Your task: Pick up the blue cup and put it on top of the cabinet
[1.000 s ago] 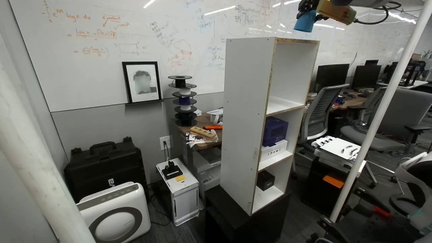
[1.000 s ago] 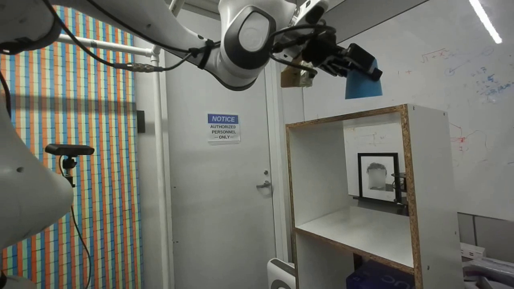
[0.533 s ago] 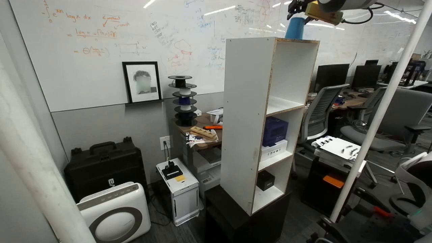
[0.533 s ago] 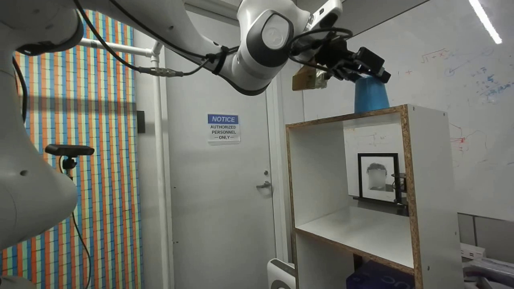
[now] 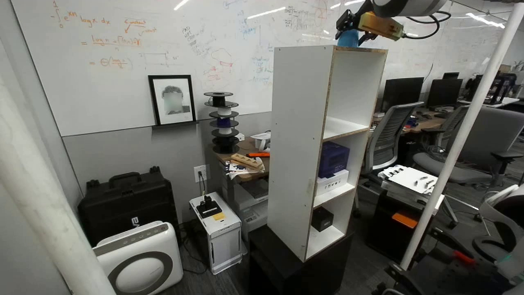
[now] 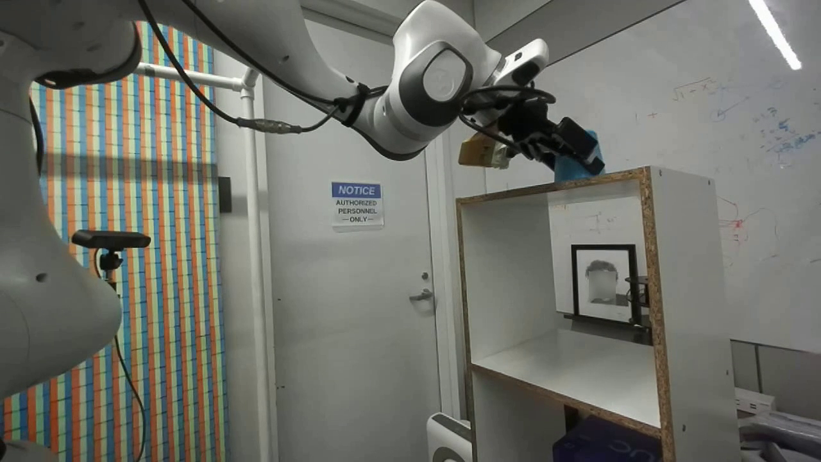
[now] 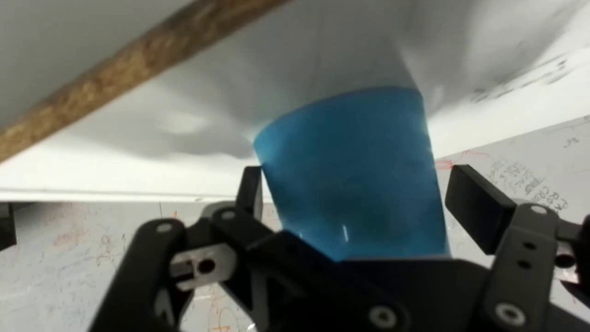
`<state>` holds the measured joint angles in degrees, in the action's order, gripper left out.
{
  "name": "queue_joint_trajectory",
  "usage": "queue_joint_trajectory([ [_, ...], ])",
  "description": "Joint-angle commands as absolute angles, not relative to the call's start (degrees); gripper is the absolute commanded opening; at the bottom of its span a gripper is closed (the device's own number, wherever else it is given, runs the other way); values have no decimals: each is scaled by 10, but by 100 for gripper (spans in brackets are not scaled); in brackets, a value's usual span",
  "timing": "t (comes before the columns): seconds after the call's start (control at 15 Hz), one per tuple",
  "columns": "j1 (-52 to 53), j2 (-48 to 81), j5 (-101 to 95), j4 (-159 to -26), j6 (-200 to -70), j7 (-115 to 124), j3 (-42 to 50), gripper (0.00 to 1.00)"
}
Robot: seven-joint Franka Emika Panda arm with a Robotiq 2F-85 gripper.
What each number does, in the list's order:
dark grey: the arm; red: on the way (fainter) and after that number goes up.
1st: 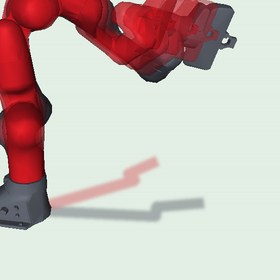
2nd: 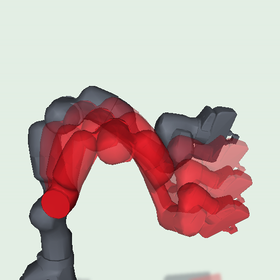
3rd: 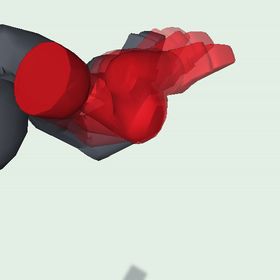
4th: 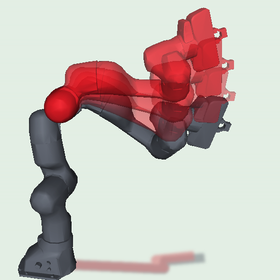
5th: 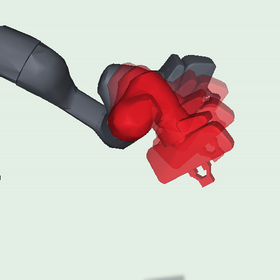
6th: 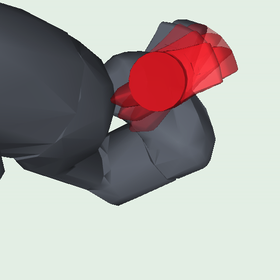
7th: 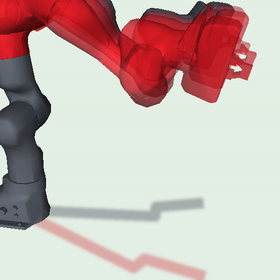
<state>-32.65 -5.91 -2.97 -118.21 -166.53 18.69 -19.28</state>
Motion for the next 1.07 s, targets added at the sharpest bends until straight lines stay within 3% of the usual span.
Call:
queue_joint_trajectory([
  [0.0,-292,-147,40,-1255,-1607,137,-187,100],
  [0.2,-278,-236,45,-1332,-1585,135,-181,100],
  [0.27,-205,-267,19,-1360,-1571,149,-110,100],
  [0.4,-172,-328,20,-1410,-1527,142,-82,100],
  [0.73,-119,-464,54,-1507,-1264,91,-19,100],
  [0.8,-102,-479,40,-1519,-1215,90,6,100],
  [0.87,-115,-429,26,-1486,-1268,119,-15,100],
  [1.0,-105,-462,30,-1512,-1224,106,3,100],
])
